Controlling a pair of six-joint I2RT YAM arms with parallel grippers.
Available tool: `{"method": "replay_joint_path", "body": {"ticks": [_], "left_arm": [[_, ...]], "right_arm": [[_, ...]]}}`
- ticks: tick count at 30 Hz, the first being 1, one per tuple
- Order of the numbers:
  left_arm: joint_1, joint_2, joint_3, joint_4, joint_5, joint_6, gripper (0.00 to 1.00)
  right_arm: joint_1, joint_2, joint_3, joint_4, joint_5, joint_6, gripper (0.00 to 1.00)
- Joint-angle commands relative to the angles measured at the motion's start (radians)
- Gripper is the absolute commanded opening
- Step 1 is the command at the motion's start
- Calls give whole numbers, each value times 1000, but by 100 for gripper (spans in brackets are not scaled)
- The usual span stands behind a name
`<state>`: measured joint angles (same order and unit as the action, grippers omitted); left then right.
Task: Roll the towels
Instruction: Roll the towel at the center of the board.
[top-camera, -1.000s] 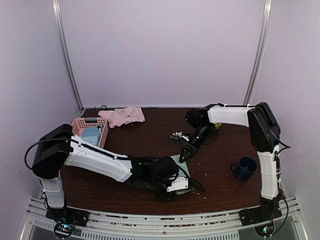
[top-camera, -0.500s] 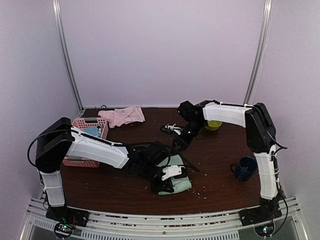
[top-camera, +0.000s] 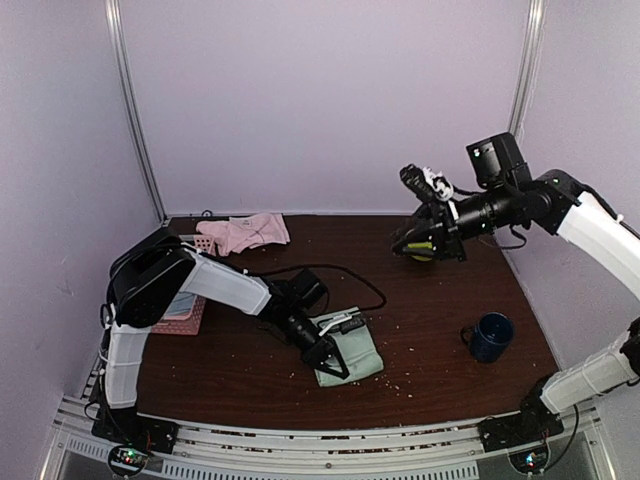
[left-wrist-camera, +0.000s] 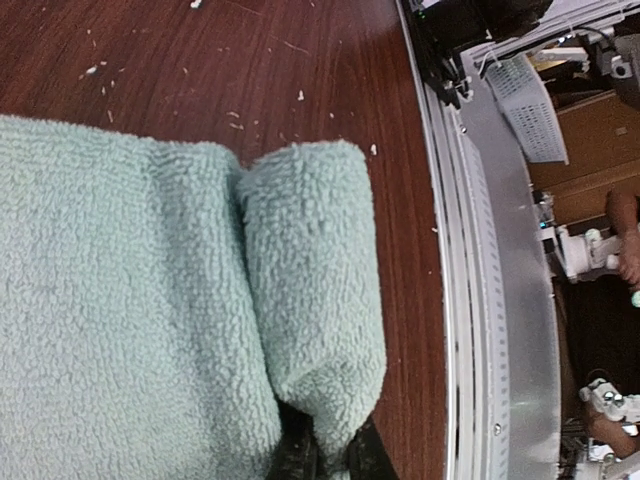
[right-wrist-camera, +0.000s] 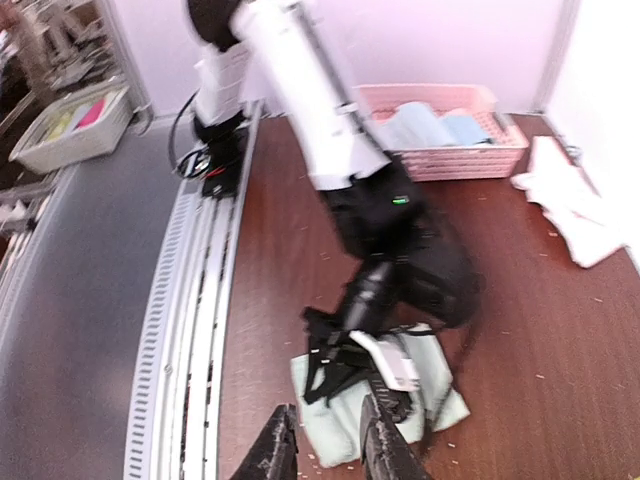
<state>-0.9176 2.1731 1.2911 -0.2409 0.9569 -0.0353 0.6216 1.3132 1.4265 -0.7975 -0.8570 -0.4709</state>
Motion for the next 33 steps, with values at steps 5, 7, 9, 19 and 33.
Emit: {"method": "replay_joint_path", "body": {"ticks": [5,7,9,19,33], "left_arm": [[28,113,-7,-27,27,-57,8],[29,113,-7,-27,22,-55,8],[29,112,-7,-34,16,-53,9],[29,108,-21,-40,11,-50,9],[29,103,-23,-51,12,-34,10]], "right_arm": [[316,44,-312,46,360,-87,27],[347,73,-374,126,472,-90,30],[367,99,-418,195,521,-102,32],[446,271,-430,331,609,-143,36],[474,397,-494,438,702,-200,36]]}}
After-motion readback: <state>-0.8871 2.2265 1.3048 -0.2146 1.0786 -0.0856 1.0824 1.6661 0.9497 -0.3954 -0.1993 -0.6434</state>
